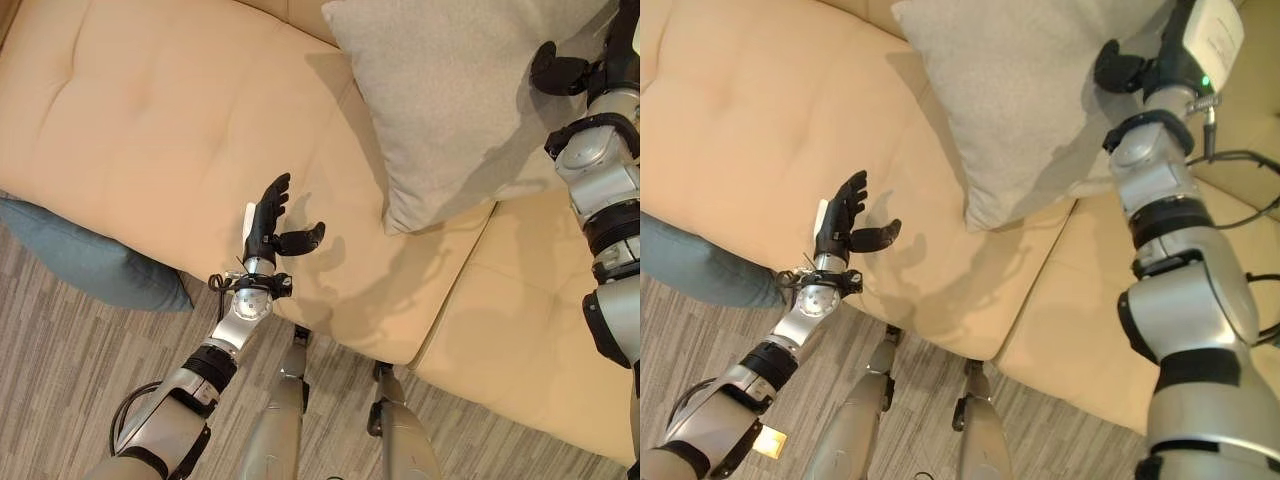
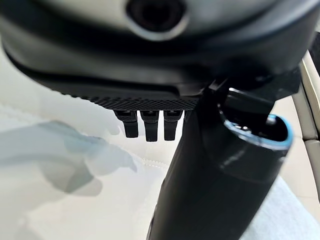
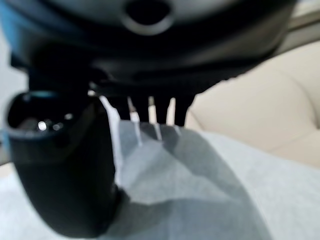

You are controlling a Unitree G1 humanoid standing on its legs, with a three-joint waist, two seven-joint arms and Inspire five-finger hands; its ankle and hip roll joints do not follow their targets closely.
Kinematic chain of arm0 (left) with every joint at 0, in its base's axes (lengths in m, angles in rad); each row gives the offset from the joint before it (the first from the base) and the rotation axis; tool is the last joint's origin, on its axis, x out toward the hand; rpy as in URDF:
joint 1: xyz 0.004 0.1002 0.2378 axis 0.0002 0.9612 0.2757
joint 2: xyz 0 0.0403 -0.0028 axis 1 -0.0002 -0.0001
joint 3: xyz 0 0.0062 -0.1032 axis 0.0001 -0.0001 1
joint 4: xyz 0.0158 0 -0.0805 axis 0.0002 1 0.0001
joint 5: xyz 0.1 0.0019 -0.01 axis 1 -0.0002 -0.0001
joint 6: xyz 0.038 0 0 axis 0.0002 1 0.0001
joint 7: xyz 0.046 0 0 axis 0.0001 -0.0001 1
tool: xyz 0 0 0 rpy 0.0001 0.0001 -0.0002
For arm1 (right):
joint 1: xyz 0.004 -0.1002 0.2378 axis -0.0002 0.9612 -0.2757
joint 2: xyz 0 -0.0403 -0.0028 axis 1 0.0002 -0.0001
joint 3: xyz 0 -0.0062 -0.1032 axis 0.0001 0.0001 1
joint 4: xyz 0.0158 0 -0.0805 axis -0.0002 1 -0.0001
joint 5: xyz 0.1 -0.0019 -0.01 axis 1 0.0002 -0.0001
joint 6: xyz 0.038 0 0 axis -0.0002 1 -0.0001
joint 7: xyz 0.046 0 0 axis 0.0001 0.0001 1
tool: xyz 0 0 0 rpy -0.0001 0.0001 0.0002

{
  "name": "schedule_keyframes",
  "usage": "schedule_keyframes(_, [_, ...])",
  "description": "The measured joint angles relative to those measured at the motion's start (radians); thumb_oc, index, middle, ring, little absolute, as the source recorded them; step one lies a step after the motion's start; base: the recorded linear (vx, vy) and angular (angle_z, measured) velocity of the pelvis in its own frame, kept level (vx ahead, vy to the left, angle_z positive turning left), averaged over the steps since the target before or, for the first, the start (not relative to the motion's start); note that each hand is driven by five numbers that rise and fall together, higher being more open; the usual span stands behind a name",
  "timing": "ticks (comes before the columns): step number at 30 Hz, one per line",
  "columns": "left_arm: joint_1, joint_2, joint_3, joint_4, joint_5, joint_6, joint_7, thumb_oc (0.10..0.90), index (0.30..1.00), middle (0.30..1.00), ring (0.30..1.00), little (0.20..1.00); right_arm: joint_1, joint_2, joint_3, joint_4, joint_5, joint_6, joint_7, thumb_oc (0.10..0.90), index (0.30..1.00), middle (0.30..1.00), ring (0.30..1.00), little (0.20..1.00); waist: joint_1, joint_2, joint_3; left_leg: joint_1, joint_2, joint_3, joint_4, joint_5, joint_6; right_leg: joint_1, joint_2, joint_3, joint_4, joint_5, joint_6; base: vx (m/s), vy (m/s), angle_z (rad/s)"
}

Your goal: Pick up all the scattered cushions and arrange them neatly on the sofa.

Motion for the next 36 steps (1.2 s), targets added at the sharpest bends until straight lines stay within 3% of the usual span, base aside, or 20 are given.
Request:
schedule_keyframes(11, [-0.035, -0.001, -0.001, 0.002, -0.040, 0.004, 0.006, 0.800, 0.900, 0.900, 0.900, 0.900, -0.027, 0.002, -0.018, 0.117, 0.021, -0.006, 0.084, 0.400, 0.300, 0.300, 0.300, 0.300, 0.002, -0.009, -0.002, -0.002, 0.001, -0.005, 0.012, 0.000, 0.000, 0.006, 0.003, -0.005, 0.000, 0.004, -0.002, 0.00, -0.005, 0.00])
schedule_keyframes(17, [-0.272, 0.004, -0.013, 0.152, -0.081, 0.024, 0.032, 0.800, 0.900, 0.900, 0.900, 0.900, -0.028, 0.011, -0.011, 0.108, 0.059, -0.005, 0.096, 0.400, 0.300, 0.300, 0.300, 0.300, -0.023, -0.025, 0.000, -0.007, 0.002, 0.000, 0.012, 0.003, 0.002, -0.004, 0.004, 0.003, 0.000, 0.017, -0.002, -0.04, -0.003, -0.04])
schedule_keyframes(20, [-0.442, 0.065, -0.028, 0.259, -0.115, 0.045, 0.055, 0.800, 0.900, 0.900, 0.900, 0.900, -0.042, 0.053, 0.018, 0.066, 0.122, -0.006, 0.101, 0.400, 0.300, 0.300, 0.300, 0.300, -0.065, -0.062, 0.002, -0.015, 0.005, 0.028, 0.012, 0.003, 0.002, -0.025, 0.004, 0.028, 0.000, 0.030, 0.000, -0.01, 0.019, -0.21])
schedule_keyframes(24, [-0.593, 0.121, -0.072, 0.337, -0.096, 0.073, 0.065, 0.800, 0.900, 0.900, 0.900, 0.900, -0.051, 0.102, 0.026, 0.011, 0.172, -0.001, 0.095, 0.400, 0.300, 0.300, 0.300, 0.300, -0.113, -0.074, 0.008, -0.015, 0.009, 0.054, 0.011, 0.003, 0.004, -0.042, 0.005, 0.060, 0.000, 0.052, 0.004, -0.02, 0.050, -0.19])
schedule_keyframes(28, [-0.633, 0.123, -0.081, 0.396, -0.078, 0.100, 0.030, 0.800, 0.900, 0.900, 0.900, 0.900, -0.029, 0.131, 0.023, -0.110, 0.252, -0.006, 0.081, 0.400, 0.300, 0.300, 0.300, 0.300, -0.138, -0.077, 0.009, -0.004, 0.013, 0.092, 0.009, 0.002, 0.005, -0.052, 0.005, 0.085, 0.000, 0.066, 0.008, 0.02, 0.027, -0.28])
schedule_keyframes(31, [-0.622, 0.064, -0.070, 0.420, -0.203, 0.116, -0.052, 0.800, 0.900, 0.900, 0.900, 0.900, 0.010, 0.145, 0.022, -0.204, 0.270, -0.003, 0.071, 0.400, 0.300, 0.300, 0.300, 0.300, -0.164, -0.081, 0.011, 0.008, 0.022, 0.110, 0.009, 0.001, 0.006, -0.050, 0.013, 0.107, 0.000, 0.069, 0.005, 0.02, 0.023, -0.15])
schedule_keyframes(36, [-0.579, -0.006, -0.030, 0.472, -0.386, 0.133, -0.223, 0.800, 0.900, 0.900, 0.900, 0.900, 0.054, 0.158, 0.020, -0.214, 0.268, 0.003, 0.087, 0.400, 0.300, 0.300, 0.300, 0.300, -0.172, -0.084, 0.013, 0.037, 0.025, 0.146, -0.001, 0.000, 0.007, -0.046, 0.014, 0.140, 0.000, 0.069, 0.005, 0.02, 0.022, -0.21])
